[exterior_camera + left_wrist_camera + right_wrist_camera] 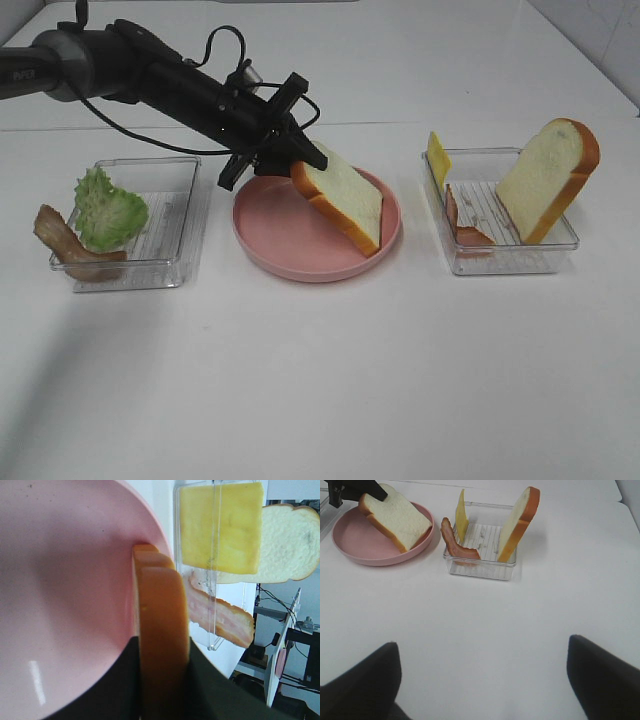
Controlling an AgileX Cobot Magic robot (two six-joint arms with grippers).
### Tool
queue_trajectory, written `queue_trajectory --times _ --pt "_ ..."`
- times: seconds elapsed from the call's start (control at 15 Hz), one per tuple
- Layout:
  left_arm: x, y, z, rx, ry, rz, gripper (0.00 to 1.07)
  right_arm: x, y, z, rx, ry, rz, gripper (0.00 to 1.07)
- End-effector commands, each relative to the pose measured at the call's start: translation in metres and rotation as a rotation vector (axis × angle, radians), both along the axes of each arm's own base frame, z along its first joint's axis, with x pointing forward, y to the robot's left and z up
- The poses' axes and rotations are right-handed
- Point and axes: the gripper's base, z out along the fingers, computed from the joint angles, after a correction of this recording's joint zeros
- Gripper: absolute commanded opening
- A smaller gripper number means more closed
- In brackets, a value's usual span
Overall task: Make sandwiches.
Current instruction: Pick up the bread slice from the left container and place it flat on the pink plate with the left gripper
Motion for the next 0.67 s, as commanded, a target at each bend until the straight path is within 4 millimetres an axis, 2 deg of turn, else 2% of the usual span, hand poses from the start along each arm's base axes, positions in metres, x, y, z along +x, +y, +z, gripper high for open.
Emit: queue_trajectory --times 0.07,0.2,0.27,0.33,0.4,0.47,0.67 --pt "-0.0021 -0.0067 -0.0030 0.006 -0.003 -0.014 0.01 -0.0011 -0.0004 0.0002 -0.005 -0.019 -0.002 0.85" --pt "-0.0025 -0.0056 -0.0042 0.030 -0.011 -0.026 0.31 -0.0011 -0.0004 0.0002 -0.005 -0.019 -0.002 0.85" --pt "-0.0025 -0.0056 -0.0042 0.030 -0.011 -0.026 0.39 -0.0011 -0.0004 0.0002 -0.005 -0.019 -0.002 0.85" --pt "-0.0032 -0.0057 -0.0041 0.028 -0.007 -0.033 0.60 -0.0011 -0.0004 0.0002 -0.005 -0.019 -0.002 0.85" --pt "-0.0041 -0.0058 -0.0040 0.027 -0.010 -0.047 0.75 -0.0011 -0.0004 0.0002 -0.005 -0.019 -0.002 0.85" --pt "-0.0048 -0.0058 -0.0040 0.028 -0.031 -0.071 0.82 -0.0011 -0.0004 0.0002 -0.005 -0.019 -0.002 0.85" --pt "-0.0055 -0.0036 0.0002 0.069 -0.094 -0.117 0.83 -0.0011 -0.0004 0.0002 -0.005 -0.019 -0.002 0.85"
